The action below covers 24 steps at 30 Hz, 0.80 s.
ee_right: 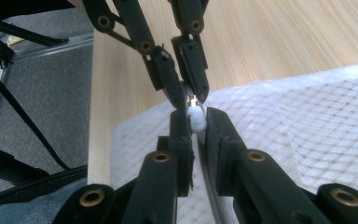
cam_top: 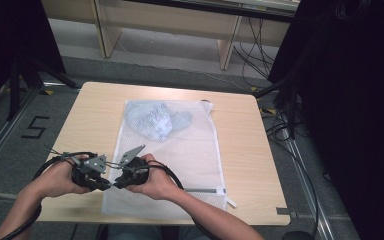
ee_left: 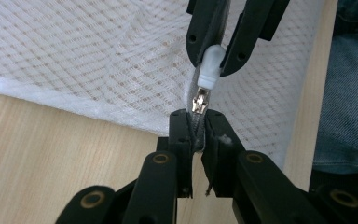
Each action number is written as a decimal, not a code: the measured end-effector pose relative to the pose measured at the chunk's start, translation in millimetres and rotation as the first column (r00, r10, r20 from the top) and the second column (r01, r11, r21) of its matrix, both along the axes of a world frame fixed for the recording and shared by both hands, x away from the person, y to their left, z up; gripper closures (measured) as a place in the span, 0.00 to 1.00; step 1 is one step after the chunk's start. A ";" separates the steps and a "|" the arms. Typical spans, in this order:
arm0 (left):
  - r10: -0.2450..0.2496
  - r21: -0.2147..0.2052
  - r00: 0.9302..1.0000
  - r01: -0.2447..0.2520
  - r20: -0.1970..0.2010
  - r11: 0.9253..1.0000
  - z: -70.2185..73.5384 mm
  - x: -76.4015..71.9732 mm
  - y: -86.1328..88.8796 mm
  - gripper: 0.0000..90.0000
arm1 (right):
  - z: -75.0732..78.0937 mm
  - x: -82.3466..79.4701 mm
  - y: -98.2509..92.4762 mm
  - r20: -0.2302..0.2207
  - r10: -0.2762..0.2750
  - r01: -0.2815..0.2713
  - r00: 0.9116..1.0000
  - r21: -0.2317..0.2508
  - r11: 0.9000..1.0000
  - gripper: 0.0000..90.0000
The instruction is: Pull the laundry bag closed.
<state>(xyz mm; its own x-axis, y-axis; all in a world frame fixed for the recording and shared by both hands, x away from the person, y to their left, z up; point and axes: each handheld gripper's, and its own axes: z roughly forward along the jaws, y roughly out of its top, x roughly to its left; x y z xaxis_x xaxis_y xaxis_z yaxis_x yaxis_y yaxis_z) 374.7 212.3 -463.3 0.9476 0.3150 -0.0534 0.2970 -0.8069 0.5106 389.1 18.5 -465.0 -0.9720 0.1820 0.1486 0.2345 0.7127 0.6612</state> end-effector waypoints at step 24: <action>-0.004 0.005 1.000 0.004 0.003 1.000 -2.0 1.4 1.1 0.92 | -0.9 3.6 -34.9 0.004 -0.030 0.030 1.000 -0.049 0.998 0.91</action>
<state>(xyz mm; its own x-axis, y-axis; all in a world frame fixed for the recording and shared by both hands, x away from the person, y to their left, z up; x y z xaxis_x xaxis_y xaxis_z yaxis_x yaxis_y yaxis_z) 376.1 213.4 -465.4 0.9490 0.3115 -0.0488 0.2922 -0.8109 0.5070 392.7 -16.3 -465.9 -0.9665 0.2179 0.1357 0.2541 0.7371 0.6261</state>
